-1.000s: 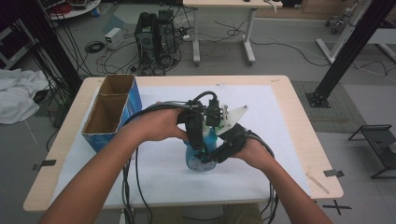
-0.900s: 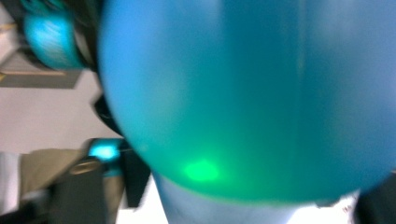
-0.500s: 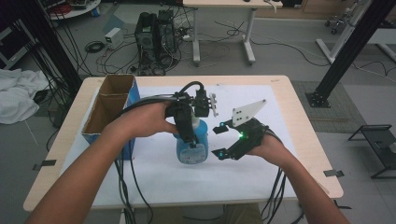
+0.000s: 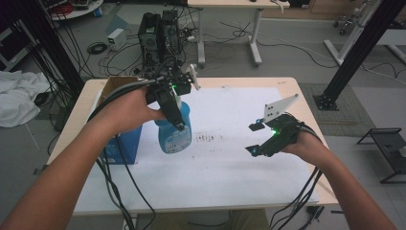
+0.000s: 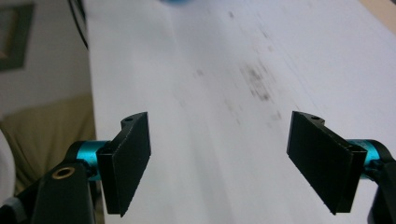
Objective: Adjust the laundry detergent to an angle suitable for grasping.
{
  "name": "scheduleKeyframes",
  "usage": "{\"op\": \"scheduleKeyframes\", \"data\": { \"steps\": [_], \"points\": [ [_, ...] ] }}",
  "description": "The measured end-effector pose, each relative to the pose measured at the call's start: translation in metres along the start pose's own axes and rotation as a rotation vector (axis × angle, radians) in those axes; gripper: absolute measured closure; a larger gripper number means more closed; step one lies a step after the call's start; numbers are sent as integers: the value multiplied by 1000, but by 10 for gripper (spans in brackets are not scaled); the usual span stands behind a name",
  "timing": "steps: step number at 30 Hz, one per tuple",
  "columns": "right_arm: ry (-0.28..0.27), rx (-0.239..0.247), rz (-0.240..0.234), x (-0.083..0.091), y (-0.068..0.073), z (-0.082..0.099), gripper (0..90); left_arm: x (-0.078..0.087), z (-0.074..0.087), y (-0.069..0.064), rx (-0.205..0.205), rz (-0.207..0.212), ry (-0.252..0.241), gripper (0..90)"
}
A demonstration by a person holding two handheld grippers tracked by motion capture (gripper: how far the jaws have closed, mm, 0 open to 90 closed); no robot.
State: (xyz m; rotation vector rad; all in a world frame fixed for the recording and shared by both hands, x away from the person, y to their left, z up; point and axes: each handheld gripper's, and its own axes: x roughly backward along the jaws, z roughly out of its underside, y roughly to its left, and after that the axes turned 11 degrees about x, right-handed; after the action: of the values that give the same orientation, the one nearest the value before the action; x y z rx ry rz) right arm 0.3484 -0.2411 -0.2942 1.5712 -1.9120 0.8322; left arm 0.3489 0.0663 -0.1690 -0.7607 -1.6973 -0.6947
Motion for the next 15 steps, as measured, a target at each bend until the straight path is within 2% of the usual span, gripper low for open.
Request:
{"op": "scheduleKeyframes", "data": {
  "steps": [1, 2, 3, 4, 5, 6, 7, 8, 9, 10, 11, 15],
  "points": [
    [72, -15, 1, 7, -2, 4, 210, 6, 3, 7, 56, -11, 7, 379],
    [72, -15, 1, 7, -2, 4, 210, 6, 3, 7, 56, -11, 7, 379],
    [131, -40, 8, 14, -6, 8, 210, 10, 4, 11, 82, -15, 5, 379],
    [131, -40, 8, 14, -6, 8, 210, 14, 6, 14, 101, -17, 17, 379],
    [155, -40, 13, 17, -9, 11, 210, 17, 7, 17, 129, -20, 15, 379],
    [187, -49, 15, 20, -12, 13, 210, 20, 9, 20, 163, -23, 0, 379],
    [214, -48, 19, 22, -14, 16, 210, 24, 9, 24, 169, -28, 10, 379],
    [235, -36, 27, 24, -18, 18, 210, 27, 10, 26, 198, -37, 1, 379],
    [286, -54, 30, 30, -22, 21, 210, 30, 11, 28, 230, -44, -3, 379],
    [286, -54, 30, 30, -22, 21, 210, 33, 12, 31, 242, -55, -3, 379],
    [313, -58, 33, 34, -27, 24, 210, 36, 13, 34, 266, -67, -14, 379],
    [340, -76, 20, 39, -33, 28, 210, 47, 19, 47, 361, -92, -30, 379]
  ]
}}
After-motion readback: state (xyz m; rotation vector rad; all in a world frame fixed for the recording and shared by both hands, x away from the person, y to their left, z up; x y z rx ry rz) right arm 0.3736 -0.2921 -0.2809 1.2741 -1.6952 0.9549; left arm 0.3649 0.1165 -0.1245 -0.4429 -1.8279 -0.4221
